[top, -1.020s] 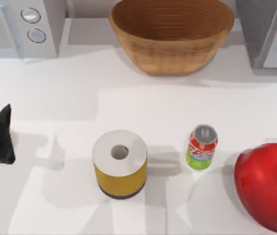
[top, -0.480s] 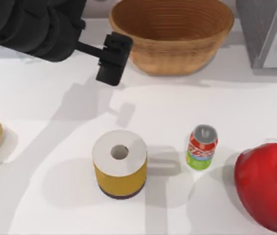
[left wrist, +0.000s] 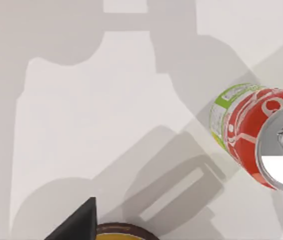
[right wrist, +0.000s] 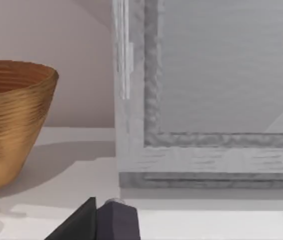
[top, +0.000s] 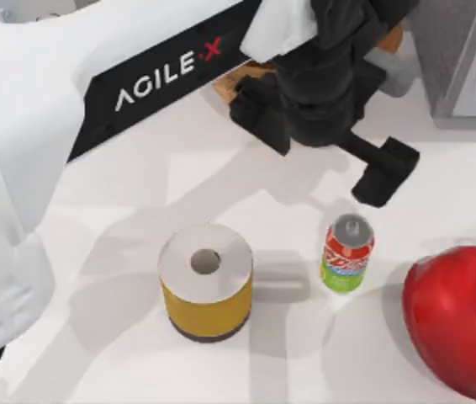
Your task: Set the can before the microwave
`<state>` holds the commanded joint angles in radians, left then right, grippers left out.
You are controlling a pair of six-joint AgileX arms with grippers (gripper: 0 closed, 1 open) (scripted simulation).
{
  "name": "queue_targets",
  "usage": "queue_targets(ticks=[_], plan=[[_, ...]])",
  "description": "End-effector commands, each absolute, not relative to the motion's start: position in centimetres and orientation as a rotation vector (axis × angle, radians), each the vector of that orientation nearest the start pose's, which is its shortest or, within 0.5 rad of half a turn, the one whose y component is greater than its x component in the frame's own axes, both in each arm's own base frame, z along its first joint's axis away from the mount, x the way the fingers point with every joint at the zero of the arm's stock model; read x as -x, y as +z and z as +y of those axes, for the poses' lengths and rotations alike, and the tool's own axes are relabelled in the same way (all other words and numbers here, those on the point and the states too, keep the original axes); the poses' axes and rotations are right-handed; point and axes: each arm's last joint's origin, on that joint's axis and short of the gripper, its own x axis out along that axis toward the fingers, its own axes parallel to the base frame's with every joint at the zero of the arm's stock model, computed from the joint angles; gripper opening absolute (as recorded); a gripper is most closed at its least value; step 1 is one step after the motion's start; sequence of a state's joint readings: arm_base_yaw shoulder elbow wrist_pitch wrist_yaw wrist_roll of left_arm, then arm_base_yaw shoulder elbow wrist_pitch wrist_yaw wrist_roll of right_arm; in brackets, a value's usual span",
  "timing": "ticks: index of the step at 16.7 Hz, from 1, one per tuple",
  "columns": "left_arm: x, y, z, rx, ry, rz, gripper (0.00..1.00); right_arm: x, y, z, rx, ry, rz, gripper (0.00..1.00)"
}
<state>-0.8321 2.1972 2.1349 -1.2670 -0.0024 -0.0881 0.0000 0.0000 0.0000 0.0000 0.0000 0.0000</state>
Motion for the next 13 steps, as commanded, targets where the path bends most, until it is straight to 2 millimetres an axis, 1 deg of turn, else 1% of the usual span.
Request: queue_targets(ticks=[2,3,5,10,13], plan=[[-30.6,24.1,-35.5,-0.531,-0.643,1.331,1.00,-10.6,16.0,-0.1,0.000,0.000,0.000,1.00],[-30.4,23.2,-36.4,-0.554,-0.648,1.353,1.00,-10.6,16.0,-0.1,0.000,0.000,0.000,1.00],[-30.0,22.1,-37.4,-0.583,-0.652,1.381,1.00,-10.6,16.0,-0.1,0.000,0.000,0.000,1.00],[-29.9,21.9,-37.6,-0.589,-0.653,1.386,1.00,-10.6,16.0,-0.1,0.000,0.000,0.000,1.00],[-30.5,21.6,-37.2,-0.587,-0.652,1.384,1.00,-10.6,16.0,-0.1,0.000,0.000,0.000,1.00]])
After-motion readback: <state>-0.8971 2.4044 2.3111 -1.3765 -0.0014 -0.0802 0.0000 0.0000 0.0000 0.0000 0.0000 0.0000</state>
